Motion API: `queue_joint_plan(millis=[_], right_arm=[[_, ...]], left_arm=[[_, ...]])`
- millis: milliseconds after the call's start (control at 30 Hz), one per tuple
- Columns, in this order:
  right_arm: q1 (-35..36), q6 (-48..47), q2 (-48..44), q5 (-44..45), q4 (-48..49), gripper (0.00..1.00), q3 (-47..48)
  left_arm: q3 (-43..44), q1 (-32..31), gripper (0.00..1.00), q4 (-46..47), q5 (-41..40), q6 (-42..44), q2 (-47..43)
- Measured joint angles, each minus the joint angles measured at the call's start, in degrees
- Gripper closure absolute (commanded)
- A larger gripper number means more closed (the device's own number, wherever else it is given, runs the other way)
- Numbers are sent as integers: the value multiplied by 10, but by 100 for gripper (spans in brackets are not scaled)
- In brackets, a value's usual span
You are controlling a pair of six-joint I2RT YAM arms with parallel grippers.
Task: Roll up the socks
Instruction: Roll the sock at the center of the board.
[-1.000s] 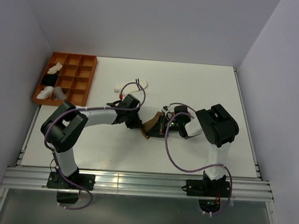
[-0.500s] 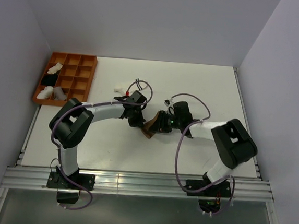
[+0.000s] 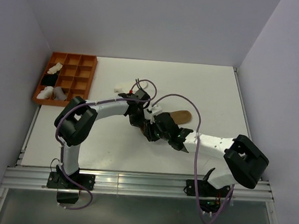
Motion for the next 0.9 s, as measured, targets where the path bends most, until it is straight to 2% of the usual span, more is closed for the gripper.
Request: queue_joint_plan(millis=[400, 900], right_arm=[[96, -63, 80, 173, -30, 59, 37], [113, -75, 115, 242, -50, 59, 65]], left_arm=[[6, 0, 99, -6, 1, 9, 3], [6, 0, 100, -6, 2, 11, 3]])
